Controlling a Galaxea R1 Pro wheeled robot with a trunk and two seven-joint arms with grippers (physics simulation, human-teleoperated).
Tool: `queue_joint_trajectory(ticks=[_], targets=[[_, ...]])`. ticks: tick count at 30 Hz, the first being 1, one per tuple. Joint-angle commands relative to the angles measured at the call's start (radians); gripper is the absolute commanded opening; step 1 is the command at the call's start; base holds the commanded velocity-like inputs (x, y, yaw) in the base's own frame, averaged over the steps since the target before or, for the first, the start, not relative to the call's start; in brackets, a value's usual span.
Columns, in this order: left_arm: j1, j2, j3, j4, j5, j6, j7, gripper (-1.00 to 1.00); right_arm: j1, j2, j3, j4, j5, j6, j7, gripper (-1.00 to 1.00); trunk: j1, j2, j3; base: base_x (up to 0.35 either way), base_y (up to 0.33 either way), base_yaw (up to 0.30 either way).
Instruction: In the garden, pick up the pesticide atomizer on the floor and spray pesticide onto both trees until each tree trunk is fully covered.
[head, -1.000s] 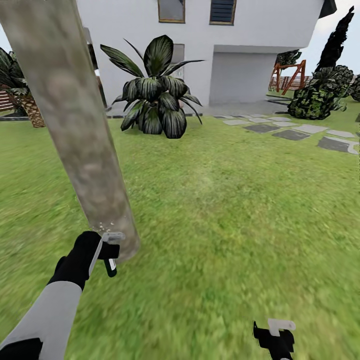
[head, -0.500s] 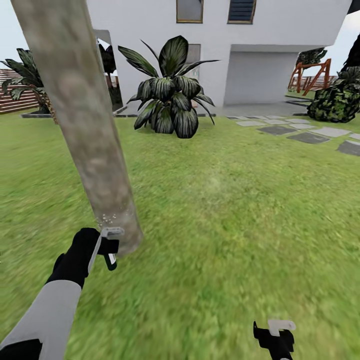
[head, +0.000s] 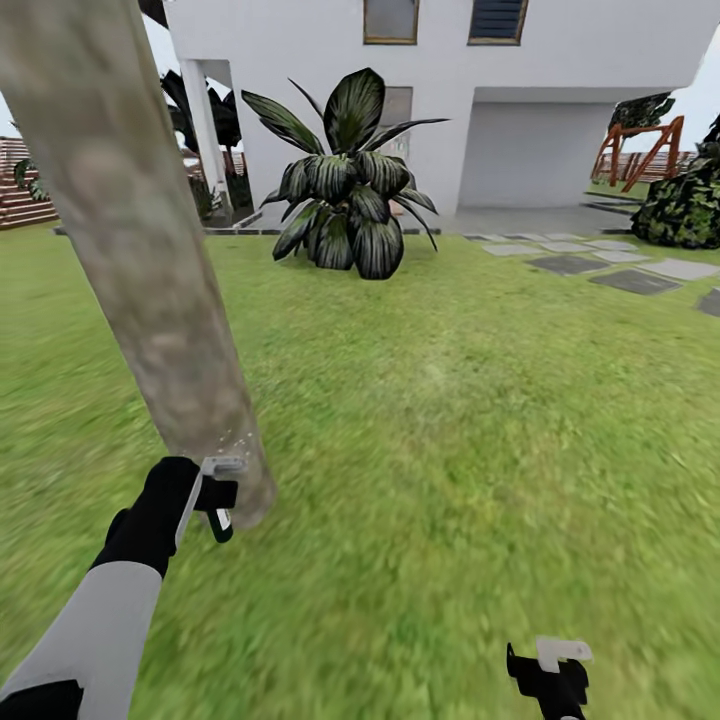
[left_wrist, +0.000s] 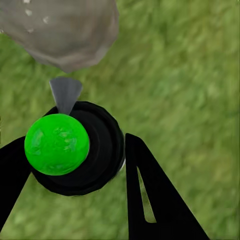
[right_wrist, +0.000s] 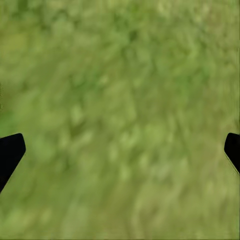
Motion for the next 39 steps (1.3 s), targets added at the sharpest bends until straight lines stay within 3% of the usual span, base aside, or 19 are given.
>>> queue_joint_trajectory(ticks=[1, 20, 28, 39], targets=[[-0.002, -0.001, 0.002, -0.001, -0.01, 0.003, -0.01, -1.0, 0.0, 0.0, 0.003, 0.0, -0.001, -0.002, -0.003, 1.0, 0.0, 0.0, -0.001, 0.215, -0.207, 0.262], [0.001, -0.001, 0.002, 0.0, -0.011, 0.003, -0.008, -1.0, 0.0, 0.0, 0.003, 0.0, -0.001, -0.002, -0.002, 1.0, 0.0, 0.0, -0.001, 0.083, -0.256, 0.267], [0.012, 0.011, 0.005, 0.015, -0.008, 0.002, 0.057, -1.0, 0.0, 0.0, 0.003, 0.0, -0.001, -0.002, -0.002, 1.0, 0.0, 0.0, -0.001, 0.0, -0.276, 0.026], [0.017, 0.014, 0.025, 0.083, -0.002, -0.013, 0.064, -1.0, 0.0, 0.001, 0.003, 0.0, -0.001, -0.002, -0.002, 1.0, 0.0, 0.0, -0.001, 0.082, -0.201, 0.248]])
